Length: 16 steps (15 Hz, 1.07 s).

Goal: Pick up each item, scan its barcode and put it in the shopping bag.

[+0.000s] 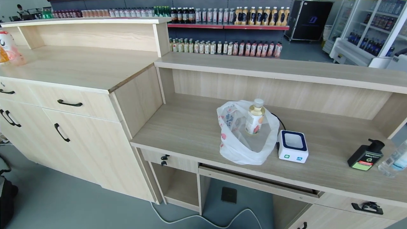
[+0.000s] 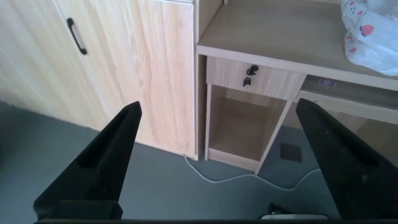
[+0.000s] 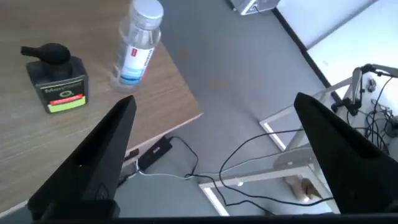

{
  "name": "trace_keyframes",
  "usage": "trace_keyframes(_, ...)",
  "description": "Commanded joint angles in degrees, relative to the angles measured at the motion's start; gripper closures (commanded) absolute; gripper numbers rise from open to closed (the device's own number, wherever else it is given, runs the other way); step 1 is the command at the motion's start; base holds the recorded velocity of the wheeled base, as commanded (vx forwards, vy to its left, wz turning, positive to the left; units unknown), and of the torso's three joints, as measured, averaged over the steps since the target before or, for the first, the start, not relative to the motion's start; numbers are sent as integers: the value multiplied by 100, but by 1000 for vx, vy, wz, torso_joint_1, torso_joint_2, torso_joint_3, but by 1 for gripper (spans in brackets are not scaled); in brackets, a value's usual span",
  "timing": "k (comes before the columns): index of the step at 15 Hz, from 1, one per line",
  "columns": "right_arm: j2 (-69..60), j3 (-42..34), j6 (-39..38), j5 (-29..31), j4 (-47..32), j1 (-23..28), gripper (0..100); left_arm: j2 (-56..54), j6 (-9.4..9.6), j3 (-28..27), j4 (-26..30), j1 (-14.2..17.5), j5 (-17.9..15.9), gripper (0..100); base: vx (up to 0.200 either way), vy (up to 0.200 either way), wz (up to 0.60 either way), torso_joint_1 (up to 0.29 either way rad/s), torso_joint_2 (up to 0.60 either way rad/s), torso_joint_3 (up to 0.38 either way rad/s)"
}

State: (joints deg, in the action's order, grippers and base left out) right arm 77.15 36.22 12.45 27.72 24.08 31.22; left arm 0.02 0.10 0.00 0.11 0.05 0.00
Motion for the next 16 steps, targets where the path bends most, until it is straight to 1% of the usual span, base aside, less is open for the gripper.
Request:
trace_keyframes(1,704,500,-462,-698,-122,429,0,-2,-1,0,-2,4,0,0,0,0,0,-159,330,139)
trace_keyframes(2,942,694,-462,-1366,-131,596,0,-2,-1,0,-2,4,0,0,0,0,0,-71,154,71)
trace_keyframes(3,1223,834,-471,-1709,-114,640,0,-2,-1,0,-2,4,9,0,0,0,0,-46,66,36)
trace_keyframes(4,1425,940,-577,-1744,-96,578,0,-2,-1,0,-2,4,0,0,0,0,0,0,0,0)
trace_keyframes(6,1759,1019,-779,-1753,53,358,0,-2,-1,0,-2,4,0,0,0,0,0,0,0,0)
trace_keyframes(7,1935,1001,-1034,-1717,88,244,0,-2,-1,0,-2,4,0,0,0,0,0,0,0,0)
trace_keyframes(9,2163,931,-1658,-1656,124,-186,0,-2,-1,0,-2,4,0,0,0,0,0,0,0,0)
trace_keyframes(10,2199,922,-1842,-1524,185,-310,0,-2,-1,0,-2,4,0,0,0,0,0,0,0,0)
trace_keyframes(14,2577,940,-2203,-1366,528,-723,0,-2,-1,0,-2,4,0,0,0,0,0,0,0,0)
trace_keyframes(16,2770,940,-2449,-1032,598,-828,0,-2,-1,0,-2,4,0,0,0,0,0,0,0,0)
